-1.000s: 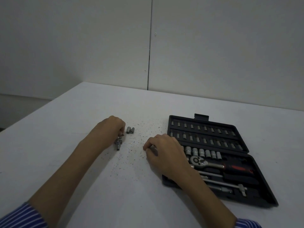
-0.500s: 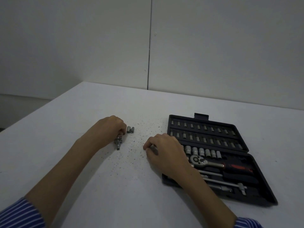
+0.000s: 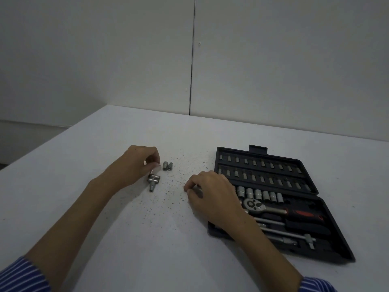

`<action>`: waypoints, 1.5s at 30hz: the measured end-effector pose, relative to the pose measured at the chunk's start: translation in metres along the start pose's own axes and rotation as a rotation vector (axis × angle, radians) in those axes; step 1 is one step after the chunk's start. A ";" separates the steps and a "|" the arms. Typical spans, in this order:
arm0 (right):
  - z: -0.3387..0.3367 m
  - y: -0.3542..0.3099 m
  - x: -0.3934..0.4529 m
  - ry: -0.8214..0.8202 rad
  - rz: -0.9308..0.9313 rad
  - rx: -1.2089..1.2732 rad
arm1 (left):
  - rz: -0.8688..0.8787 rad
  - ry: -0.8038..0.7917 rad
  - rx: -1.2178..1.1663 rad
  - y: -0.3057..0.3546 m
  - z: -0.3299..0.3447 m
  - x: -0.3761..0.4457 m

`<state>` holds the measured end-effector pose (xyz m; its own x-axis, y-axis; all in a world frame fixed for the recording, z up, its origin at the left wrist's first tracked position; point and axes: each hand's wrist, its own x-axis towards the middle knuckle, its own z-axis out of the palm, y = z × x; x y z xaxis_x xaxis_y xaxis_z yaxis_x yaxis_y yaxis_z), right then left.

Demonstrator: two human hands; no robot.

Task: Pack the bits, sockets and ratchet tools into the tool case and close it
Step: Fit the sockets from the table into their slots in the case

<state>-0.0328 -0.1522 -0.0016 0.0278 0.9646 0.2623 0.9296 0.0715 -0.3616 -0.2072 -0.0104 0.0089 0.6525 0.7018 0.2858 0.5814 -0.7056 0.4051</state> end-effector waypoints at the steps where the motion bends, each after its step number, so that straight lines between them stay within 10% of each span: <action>1: 0.000 0.000 0.000 -0.001 0.001 0.000 | 0.002 0.025 -0.041 -0.001 -0.001 0.000; 15: -0.008 0.008 0.004 0.086 0.137 0.428 | -0.173 0.326 -0.365 0.022 -0.006 0.003; 33: -0.047 0.040 -0.014 0.159 0.353 0.790 | -0.128 -0.043 -0.747 0.107 0.041 0.013; 45: -0.054 0.051 -0.028 0.085 0.410 0.753 | -0.116 0.116 -0.866 0.125 0.051 0.014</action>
<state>0.0336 -0.1890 0.0215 0.3635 0.9309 0.0365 0.3493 -0.0999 -0.9317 -0.1007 -0.0935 0.0189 0.5314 0.8031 0.2694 0.0378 -0.3402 0.9396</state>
